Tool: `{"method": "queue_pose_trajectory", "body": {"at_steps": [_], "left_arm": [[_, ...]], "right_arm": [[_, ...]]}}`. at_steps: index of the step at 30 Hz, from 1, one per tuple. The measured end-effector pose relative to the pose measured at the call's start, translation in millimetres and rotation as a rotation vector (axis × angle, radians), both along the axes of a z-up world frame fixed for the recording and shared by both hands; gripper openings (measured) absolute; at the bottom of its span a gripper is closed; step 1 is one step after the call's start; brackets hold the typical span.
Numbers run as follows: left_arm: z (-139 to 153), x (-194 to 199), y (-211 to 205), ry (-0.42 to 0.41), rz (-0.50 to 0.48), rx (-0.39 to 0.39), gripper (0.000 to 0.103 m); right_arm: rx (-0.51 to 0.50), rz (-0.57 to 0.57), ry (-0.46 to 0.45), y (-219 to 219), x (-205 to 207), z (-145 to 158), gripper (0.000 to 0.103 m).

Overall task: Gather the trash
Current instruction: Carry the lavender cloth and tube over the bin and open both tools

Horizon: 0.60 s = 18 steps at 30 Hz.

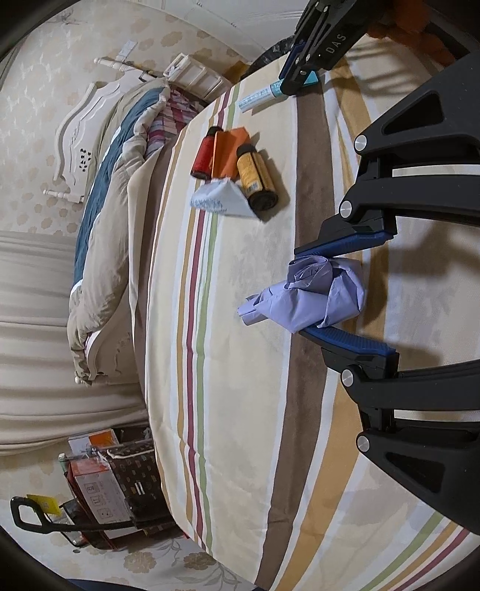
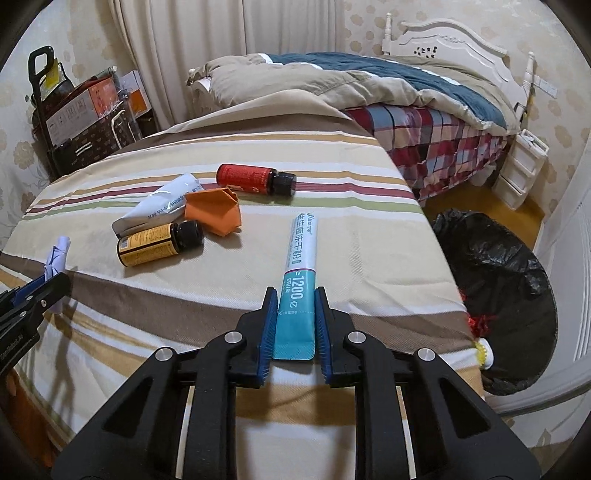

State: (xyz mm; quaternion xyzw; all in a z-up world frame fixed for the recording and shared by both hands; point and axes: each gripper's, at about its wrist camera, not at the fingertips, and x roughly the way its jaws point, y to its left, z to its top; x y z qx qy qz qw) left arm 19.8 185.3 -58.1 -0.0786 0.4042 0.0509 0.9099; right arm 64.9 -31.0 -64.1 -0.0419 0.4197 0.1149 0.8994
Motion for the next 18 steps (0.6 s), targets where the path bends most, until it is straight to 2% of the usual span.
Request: {"method": "queue_pose_trajectory", "body": {"at_steps": [18], "left_arm": [[21,3,-80,-0.053,-0.156,-0.021,0.039]], "right_arm": [[0.048,-0.103,-0.065,-68,-22,21,0.02]]}}
